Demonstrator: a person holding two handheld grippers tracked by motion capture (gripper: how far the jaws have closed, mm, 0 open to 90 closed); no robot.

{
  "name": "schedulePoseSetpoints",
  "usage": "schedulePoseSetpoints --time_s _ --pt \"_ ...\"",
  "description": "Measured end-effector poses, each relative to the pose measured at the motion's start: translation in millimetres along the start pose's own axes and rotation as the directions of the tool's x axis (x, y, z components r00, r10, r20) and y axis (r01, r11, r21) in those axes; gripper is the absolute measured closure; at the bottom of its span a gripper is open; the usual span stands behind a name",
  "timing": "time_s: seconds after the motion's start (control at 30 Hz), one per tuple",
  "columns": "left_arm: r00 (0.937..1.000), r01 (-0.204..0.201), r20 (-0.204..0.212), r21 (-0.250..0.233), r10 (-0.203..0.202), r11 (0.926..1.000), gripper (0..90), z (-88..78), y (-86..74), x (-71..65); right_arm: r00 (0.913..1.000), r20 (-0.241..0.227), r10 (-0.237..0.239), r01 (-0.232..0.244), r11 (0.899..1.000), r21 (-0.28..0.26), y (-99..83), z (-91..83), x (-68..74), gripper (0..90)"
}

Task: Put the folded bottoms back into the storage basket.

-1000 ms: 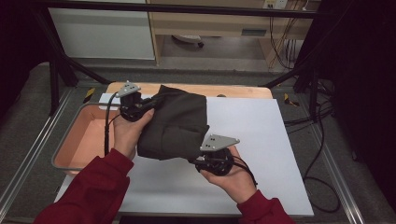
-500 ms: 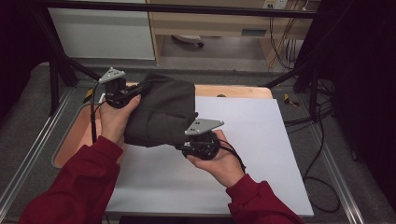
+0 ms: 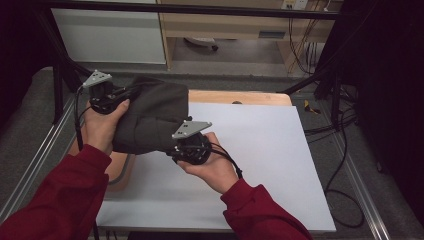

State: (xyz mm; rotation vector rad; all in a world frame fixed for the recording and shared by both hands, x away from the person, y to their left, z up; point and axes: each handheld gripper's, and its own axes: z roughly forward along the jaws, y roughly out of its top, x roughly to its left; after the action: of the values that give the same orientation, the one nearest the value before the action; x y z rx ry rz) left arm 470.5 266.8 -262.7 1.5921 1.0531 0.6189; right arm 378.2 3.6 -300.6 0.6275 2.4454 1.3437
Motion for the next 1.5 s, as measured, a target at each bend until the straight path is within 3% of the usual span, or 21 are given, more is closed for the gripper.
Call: schedulePoseSetpoints --time_s 0.3,0.7,1.5 --pt "0.9990 -0.013 -0.043 -0.009 0.012 0.9999 83.5 -21.0 -1.1 25.2 0.9997 -0.018 -0.018 0.017 1.000 -0.008 13.7 21.1 11.8 68.3" --pt "0.9960 0.009 -0.088 -0.034 -0.012 0.9994 83.5 -40.8 -7.8 58.3 0.9991 -0.021 -0.038 0.037 0.999 -0.035 28.1 53.1 25.7 68.3" --pt "0.9907 0.033 -0.131 -0.032 -0.037 0.9989 83.5 -54.2 -19.1 80.3 0.9983 -0.043 -0.040 0.038 0.998 -0.053 36.7 73.9 35.5 68.1"
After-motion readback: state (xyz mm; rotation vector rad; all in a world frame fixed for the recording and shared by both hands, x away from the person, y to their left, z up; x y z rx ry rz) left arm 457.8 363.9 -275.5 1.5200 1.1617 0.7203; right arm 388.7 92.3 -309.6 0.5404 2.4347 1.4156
